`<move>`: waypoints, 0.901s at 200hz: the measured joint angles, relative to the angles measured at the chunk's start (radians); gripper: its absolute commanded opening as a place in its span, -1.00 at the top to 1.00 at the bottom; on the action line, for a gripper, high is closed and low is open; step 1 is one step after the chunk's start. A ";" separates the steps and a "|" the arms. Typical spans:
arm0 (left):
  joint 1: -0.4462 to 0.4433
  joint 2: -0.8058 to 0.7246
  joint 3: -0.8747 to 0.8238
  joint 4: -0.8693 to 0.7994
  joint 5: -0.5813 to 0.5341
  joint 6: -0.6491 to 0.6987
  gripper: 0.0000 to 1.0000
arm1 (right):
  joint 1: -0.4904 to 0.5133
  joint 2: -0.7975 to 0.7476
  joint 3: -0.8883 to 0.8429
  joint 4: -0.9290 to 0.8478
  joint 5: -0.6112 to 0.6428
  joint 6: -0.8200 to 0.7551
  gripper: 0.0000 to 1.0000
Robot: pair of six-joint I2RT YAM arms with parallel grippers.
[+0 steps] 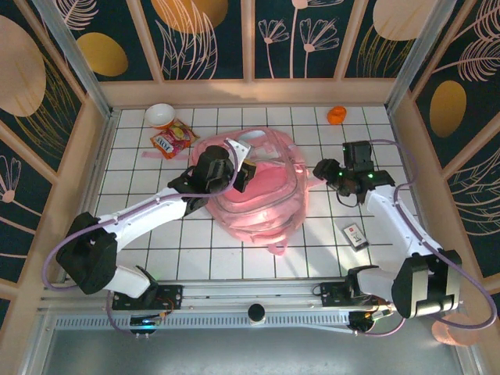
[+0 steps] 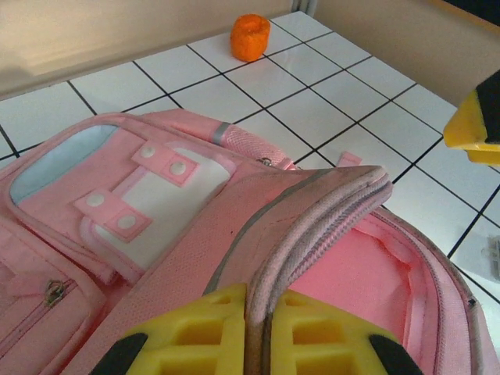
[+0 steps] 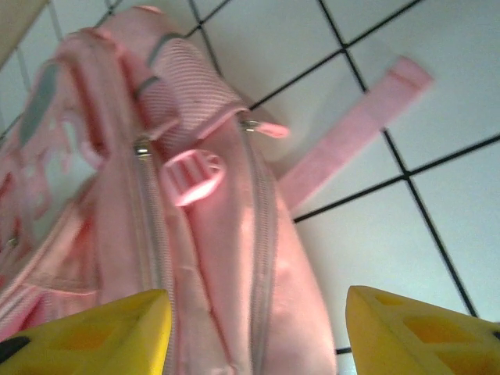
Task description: Pack the student bag
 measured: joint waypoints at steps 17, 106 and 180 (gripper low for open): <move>0.000 0.000 0.000 0.000 0.000 -0.009 1.00 | -0.022 0.006 0.003 -0.040 0.001 0.000 -0.17; 0.000 0.000 0.000 0.000 -0.003 -0.016 1.00 | -0.340 0.006 -0.047 -0.196 -0.010 -0.037 -0.19; 0.000 0.000 0.000 0.003 -0.001 -0.024 1.00 | -0.546 0.101 -0.224 -0.249 -0.012 -0.089 -0.47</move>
